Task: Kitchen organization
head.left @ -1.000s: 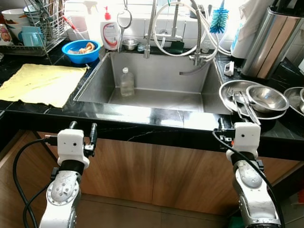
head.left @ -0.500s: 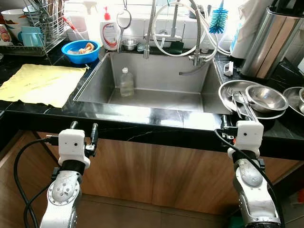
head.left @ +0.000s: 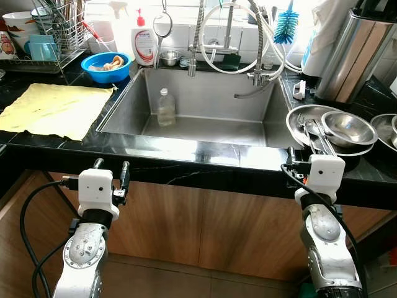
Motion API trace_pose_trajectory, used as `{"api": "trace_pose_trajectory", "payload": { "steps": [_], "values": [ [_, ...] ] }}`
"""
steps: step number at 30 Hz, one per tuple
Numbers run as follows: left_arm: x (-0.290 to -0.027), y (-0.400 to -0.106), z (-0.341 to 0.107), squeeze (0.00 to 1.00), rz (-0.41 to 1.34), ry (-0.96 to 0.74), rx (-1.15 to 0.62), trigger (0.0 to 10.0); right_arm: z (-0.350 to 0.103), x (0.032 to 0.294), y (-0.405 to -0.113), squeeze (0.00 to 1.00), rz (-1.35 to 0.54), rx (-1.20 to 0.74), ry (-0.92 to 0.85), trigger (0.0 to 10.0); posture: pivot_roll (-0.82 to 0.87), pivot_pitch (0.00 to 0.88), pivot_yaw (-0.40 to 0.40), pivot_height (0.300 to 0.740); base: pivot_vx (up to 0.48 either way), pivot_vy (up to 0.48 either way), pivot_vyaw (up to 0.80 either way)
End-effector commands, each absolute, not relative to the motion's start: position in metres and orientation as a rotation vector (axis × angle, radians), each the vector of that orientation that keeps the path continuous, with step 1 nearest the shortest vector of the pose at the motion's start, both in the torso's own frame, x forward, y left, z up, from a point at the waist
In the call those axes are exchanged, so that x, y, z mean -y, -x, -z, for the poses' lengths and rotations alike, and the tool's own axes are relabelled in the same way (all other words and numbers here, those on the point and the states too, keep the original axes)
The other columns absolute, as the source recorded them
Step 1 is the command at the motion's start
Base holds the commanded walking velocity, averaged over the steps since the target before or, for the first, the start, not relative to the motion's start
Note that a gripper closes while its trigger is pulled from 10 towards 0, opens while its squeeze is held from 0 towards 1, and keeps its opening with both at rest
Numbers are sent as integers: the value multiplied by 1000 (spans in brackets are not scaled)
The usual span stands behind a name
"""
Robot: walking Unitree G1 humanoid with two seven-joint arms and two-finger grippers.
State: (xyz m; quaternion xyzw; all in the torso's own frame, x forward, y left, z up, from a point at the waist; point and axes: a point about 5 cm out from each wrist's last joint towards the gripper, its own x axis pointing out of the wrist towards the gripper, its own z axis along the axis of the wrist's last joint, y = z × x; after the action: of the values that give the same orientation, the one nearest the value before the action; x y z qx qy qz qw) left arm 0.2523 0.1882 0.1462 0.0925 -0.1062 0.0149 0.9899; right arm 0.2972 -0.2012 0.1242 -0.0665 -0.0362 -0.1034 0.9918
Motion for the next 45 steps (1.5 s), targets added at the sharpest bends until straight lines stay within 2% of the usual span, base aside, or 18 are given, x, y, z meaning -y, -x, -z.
{"api": "trace_pose_trajectory", "payload": {
  "steps": [1,21,22,25,27,28,29,30,31,32,36,37,38,39,40,41,42,45],
  "values": [
    [-188,-253,-146,0,-26,-211,212,10000,-123,206,-300,0,242,53,106,10000,-52,0,-13,740,0,0,0],
    [-181,-257,-157,0,-16,-224,274,10000,-125,207,-304,0,250,64,76,10000,-52,0,-11,740,0,0,0],
    [-181,-257,-157,0,-16,-225,275,10000,-125,207,-304,0,248,68,77,6980,-52,0,-12,740,0,0,0],
    [-181,-257,-157,0,-15,-225,276,10000,-128,204,-308,0,234,77,79,3412,-52,0,-12,740,0,0,0],
    [-180,-257,-157,0,-14,-224,276,10000,-129,203,-309,0,231,80,78,4000,-53,0,-13,740,0,0,0],
    [-180,-256,-157,0,-15,-224,277,10000,-129,203,-309,0,233,81,77,4745,-51,0,-13,740,0,0,0],
    [-180,-256,-157,0,-15,-224,277,10000,-129,203,-309,0,234,82,77,4745,-51,0,-13,740,0,0,0],
    [-180,-256,-157,0,-15,-223,277,10000,-129,203,-309,0,234,82,77,5882,-50,0,-14,740,0,0,0],
    [-180,-256,-157,0,-15,-224,277,10000,-129,203,-309,0,234,82,78,9216,-51,0,-13,740,0,0,0],
    [-180,-256,-157,0,-15,-224,276,10000,-129,204,-309,0,235,81,78,10000,-51,0,-14,740,0,0,0],
    [-180,-256,-156,0,-12,-224,274,10000,-128,204,-310,0,236,80,78,10000,-51,0,-13,740,0,0,0],
    [-180,-256,-156,0,-11,-224,274,10000,-128,204,-310,0,237,80,78,8667,-51,0,-13,740,0,0,0],
    [-180,-256,-156,0,-11,-225,273,10000,-128,204,-310,0,236,80,77,4980,-51,0,-13,740,0,0,0],
    [-180,-256,-156,0,-11,-225,273,10000,-128,204,-310,0,236,80,77,4980,-51,0,-13,740,0,0,0],
    [-180,-256,-156,0,-10,-224,273,10000,-128,204,-310,0,235,81,77,2784,-51,0,-13,740,0,0,0],
    [-179,-256,-156,0,-10,-224,273,10000,-128,204,-310,0,235,81,77,2784,-51,0,-13,740,0,0,0],
    [-180,-256,-156,0,-10,-224,272,10000,-128,204,-310,0,235,82,77,1333,-50,0,-13,740,0,0,0],
    [-180,-256,-155,0,-11,-226,271,10000,-129,203,-311,0,232,86,76,1216,-51,0,-12,740,0,0,0]
  ]
}}
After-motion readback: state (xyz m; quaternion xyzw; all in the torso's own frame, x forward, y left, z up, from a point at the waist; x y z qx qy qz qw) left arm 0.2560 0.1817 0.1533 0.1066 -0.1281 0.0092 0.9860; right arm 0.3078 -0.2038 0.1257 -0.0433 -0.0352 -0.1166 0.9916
